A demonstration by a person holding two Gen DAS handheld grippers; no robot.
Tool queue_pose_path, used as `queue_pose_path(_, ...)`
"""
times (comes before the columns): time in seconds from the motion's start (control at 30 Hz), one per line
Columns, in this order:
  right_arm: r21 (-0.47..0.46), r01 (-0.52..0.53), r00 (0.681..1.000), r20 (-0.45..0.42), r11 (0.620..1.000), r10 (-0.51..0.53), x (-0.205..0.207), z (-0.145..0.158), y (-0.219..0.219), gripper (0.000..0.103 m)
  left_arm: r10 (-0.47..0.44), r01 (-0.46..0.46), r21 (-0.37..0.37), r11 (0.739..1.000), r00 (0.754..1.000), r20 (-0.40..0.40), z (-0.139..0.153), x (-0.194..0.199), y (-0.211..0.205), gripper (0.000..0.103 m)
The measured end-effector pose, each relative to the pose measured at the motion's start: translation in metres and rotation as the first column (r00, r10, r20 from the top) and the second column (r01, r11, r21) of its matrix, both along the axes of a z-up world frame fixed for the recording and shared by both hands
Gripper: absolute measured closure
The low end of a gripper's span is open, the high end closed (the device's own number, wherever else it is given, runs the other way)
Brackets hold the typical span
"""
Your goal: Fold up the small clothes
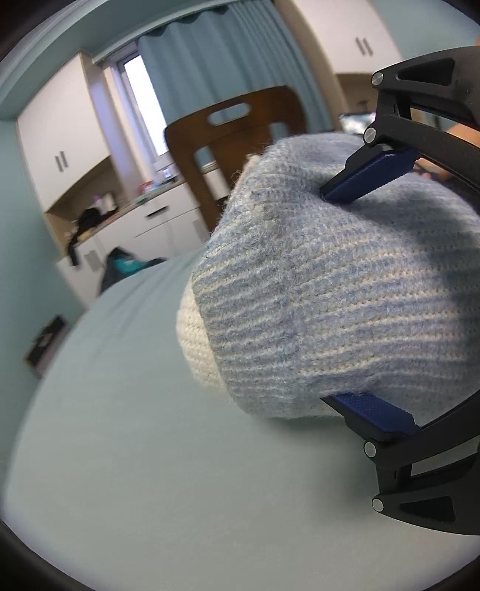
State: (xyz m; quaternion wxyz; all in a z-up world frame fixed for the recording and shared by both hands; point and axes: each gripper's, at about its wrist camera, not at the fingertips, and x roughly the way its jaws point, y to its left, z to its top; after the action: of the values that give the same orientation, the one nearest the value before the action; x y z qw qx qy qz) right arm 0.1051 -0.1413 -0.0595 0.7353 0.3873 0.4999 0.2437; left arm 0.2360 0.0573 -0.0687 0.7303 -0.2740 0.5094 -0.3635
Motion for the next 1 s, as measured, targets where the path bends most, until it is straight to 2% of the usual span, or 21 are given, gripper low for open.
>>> queue_pose_path(0.1,0.006,-0.009,1.0,0.027,1.0,0.009,0.037,0.004,0.017,0.009,0.078,-0.078,0.018,0.997,0.997,0.008,-0.003,0.026,0.026,0.006)
queue_pose_path(0.2,-0.004,-0.008,0.999,0.034,1.0,0.009,0.074,-0.004,0.034,0.009,0.17,-0.169,0.017,0.985,0.985,-0.04,-0.026,0.052,0.053,0.006)
queue_pose_path(0.3,-0.04,-0.005,1.0,0.014,0.999,0.005,0.1,-0.027,0.045,0.006,0.283,-0.277,0.059,0.959,0.95,-0.133,-0.064,0.069,0.071,0.003)
queue_pose_path(0.33,-0.038,0.015,1.0,0.006,0.999,-0.015,0.106,-0.037,0.044,0.004,0.311,-0.309,0.04,0.95,0.937,-0.161,-0.072,0.07,0.074,0.0)
queue_pose_path(0.37,-0.007,0.032,0.999,0.007,0.999,-0.032,0.11,-0.044,0.042,0.001,0.315,-0.317,0.018,0.948,0.933,-0.174,-0.073,0.07,0.074,0.0)
queue_pose_path(0.4,0.026,0.045,0.999,0.008,0.999,-0.045,0.11,-0.046,0.034,0.001,0.313,-0.311,0.035,0.95,0.935,-0.166,-0.069,0.069,0.072,0.0)
queue_pose_path(0.47,0.058,0.012,1.0,-0.015,0.998,-0.011,0.103,-0.041,0.024,0.001,0.303,-0.288,0.14,0.947,0.948,-0.097,-0.045,0.066,0.064,0.001)
queue_pose_path(0.5,0.04,0.005,0.999,-0.032,0.999,-0.004,0.101,-0.037,0.019,0.001,0.302,-0.287,0.177,0.941,0.951,-0.065,-0.035,0.064,0.062,0.001)
queue_pose_path(0.53,-0.006,0.027,0.999,-0.036,1.0,-0.027,0.094,-0.027,0.01,0.001,0.301,-0.289,0.229,0.93,0.953,-0.019,-0.021,0.06,0.06,0.0)
queue_pose_path(0.6,-0.095,0.071,0.997,0.015,0.993,-0.07,0.081,-0.003,0.003,0.001,0.298,-0.301,0.255,0.919,0.953,0.051,0.003,0.05,0.059,0.0)
queue_pose_path(0.7,-0.224,0.186,0.971,0.192,0.957,-0.144,0.049,0.051,-0.002,0.001,0.309,-0.33,0.258,0.908,0.944,0.119,0.031,0.028,0.052,0.0)
queue_pose_path(0.77,-0.281,0.207,0.947,0.297,0.937,-0.12,0.032,0.083,0.009,0.001,0.311,-0.355,0.32,0.879,0.933,0.18,0.043,0.016,0.045,0.0)
queue_pose_path(0.83,-0.347,0.195,0.926,0.373,0.917,-0.056,0.028,0.103,0.032,0.001,0.298,-0.376,0.412,0.83,0.923,0.242,0.044,0.008,0.037,0.0)
queue_pose_path(0.9,-0.414,0.171,0.917,0.399,0.894,0.01,0.029,0.104,0.058,0.001,0.274,-0.369,0.501,0.782,0.927,0.255,0.034,0.01,0.027,0.0)
queue_pose_path(0.93,-0.465,0.168,0.921,0.388,0.869,0.03,0.037,0.096,0.067,0.001,0.261,-0.35,0.554,0.755,0.936,0.235,0.021,0.012,0.021,0.0)
queue_pose_path(0.97,-0.524,0.178,0.929,0.369,0.833,0.034,0.068,0.083,0.067,0.001,0.254,-0.339,0.577,0.743,0.94,0.226,0.011,0.01,0.019,0.0)
queue_pose_path(1.0,-0.568,0.182,0.931,0.362,0.802,0.046,0.076,0.067,0.061,0.001,0.259,-0.351,0.568,0.745,0.936,0.239,0.005,0.009,0.018,0.0)
